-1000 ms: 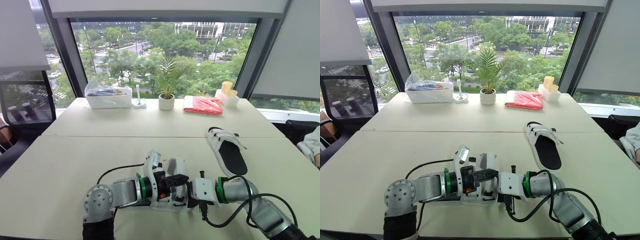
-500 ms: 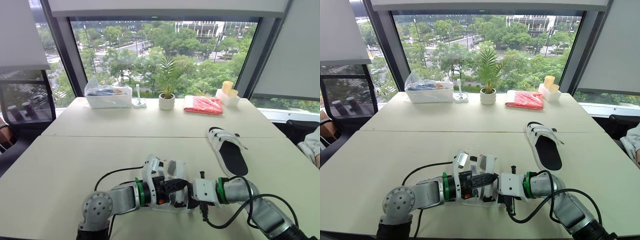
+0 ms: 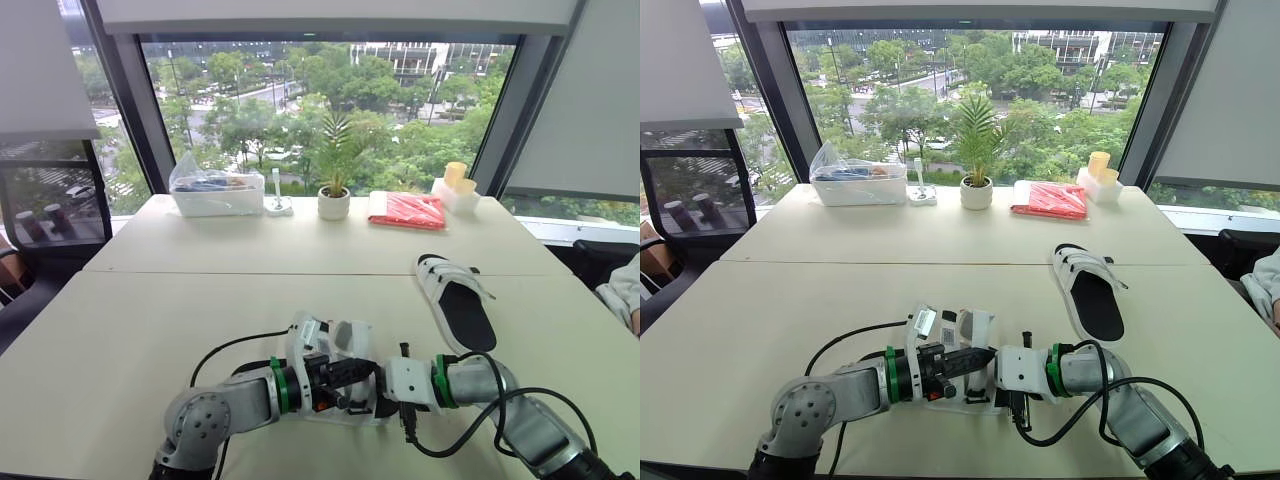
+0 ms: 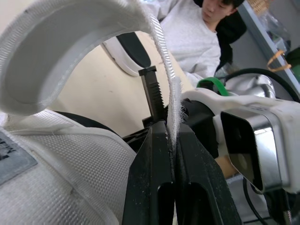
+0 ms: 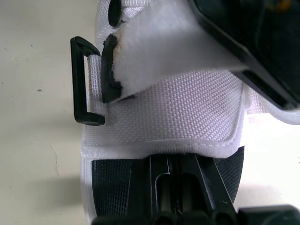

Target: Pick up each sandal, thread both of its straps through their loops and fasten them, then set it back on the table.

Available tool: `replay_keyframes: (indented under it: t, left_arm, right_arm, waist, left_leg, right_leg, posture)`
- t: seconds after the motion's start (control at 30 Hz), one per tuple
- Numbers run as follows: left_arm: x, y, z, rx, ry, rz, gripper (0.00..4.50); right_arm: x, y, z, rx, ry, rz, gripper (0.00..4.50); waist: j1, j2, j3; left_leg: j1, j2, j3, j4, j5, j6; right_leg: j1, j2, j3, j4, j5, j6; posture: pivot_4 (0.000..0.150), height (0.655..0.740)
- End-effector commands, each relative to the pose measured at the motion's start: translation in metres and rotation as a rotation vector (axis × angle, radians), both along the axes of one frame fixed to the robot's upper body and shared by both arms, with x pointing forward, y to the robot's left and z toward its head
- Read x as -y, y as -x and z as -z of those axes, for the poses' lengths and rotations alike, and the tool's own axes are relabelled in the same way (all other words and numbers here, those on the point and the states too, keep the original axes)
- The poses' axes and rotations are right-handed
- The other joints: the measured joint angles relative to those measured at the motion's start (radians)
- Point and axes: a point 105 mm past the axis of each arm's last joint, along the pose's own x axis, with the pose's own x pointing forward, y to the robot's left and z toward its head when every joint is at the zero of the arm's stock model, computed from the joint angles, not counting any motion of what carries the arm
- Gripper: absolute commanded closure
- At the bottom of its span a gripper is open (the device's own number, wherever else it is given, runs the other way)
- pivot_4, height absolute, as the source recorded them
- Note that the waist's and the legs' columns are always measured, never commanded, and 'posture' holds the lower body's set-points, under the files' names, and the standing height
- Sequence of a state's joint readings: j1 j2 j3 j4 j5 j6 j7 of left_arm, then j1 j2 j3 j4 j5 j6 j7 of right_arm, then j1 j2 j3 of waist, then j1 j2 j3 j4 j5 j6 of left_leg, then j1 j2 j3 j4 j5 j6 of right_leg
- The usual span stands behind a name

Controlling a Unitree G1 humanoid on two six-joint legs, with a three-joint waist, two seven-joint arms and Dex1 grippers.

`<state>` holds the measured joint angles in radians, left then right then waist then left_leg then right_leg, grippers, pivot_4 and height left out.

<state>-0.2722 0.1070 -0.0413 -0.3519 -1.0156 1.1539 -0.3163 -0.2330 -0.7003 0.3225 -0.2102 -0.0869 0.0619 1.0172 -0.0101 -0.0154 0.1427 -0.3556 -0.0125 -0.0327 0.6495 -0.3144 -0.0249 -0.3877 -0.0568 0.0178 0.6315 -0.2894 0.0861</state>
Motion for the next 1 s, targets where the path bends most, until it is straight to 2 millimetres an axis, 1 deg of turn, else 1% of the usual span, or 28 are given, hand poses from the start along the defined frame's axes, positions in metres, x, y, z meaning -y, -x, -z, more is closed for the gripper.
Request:
replay_keyframes:
  t: [0.03,0.1,0.37,0.73,0.87,1.0]
  left_arm:
    - [0.005,0.002,-0.013,-0.026,0.114,0.033,4.46]
    - [0.006,0.004,-0.014,-0.031,0.123,0.045,4.46]
    - [0.007,0.009,-0.007,-0.054,0.091,0.055,4.46]
    - [0.008,0.010,0.003,-0.041,0.055,0.060,4.46]
    - [0.007,0.011,0.007,-0.018,0.024,0.069,4.46]
    - [0.007,0.011,0.013,0.054,-0.033,0.077,4.46]
  right_arm:
    - [0.005,0.023,0.043,-0.192,0.100,-0.025,4.50]
    - [0.004,0.023,0.043,-0.192,0.099,-0.025,4.50]
    - [0.005,0.024,0.045,-0.192,0.100,-0.022,4.50]
    - [0.003,0.022,0.044,-0.188,0.093,-0.017,4.50]
    - [0.004,0.023,0.044,-0.188,0.093,-0.014,4.50]
    - [0.006,0.021,0.044,-0.185,0.097,-0.011,4.50]
  waist:
    - [0.000,0.000,0.000]
    - [0.000,0.000,0.000]
    - [0.000,0.000,0.000]
    - [0.000,0.000,0.000]
    - [0.000,0.000,0.000]
    - [0.000,0.000,-0.001]
  left_leg:
    - [0.000,0.000,0.000,0.000,0.000,0.000]
    - [0.000,0.000,0.000,0.000,0.000,0.001]
    - [0.000,0.000,0.000,0.000,0.000,0.001]
    - [0.000,0.000,0.000,0.000,0.000,0.001]
    - [0.000,0.000,0.000,0.000,0.000,0.001]
    - [0.000,0.000,0.000,0.000,0.000,0.001]
  right_leg:
    - [0.000,0.000,0.000,0.000,0.000,0.000]
    - [0.000,0.000,0.000,0.000,0.000,0.000]
    - [0.000,0.000,0.000,0.000,0.000,0.000]
    - [0.000,0.000,0.000,0.000,0.000,0.000]
    - [0.000,0.000,0.000,0.000,0.000,0.000]
    - [0.000,0.000,0.000,0.000,0.000,0.000]
  posture:
    - [0.150,0.7400]
    - [0.150,0.7400]
    - [0.150,0.7400]
    - [0.150,0.7400]
    - [0.150,0.7400]
    - [0.150,0.7400]
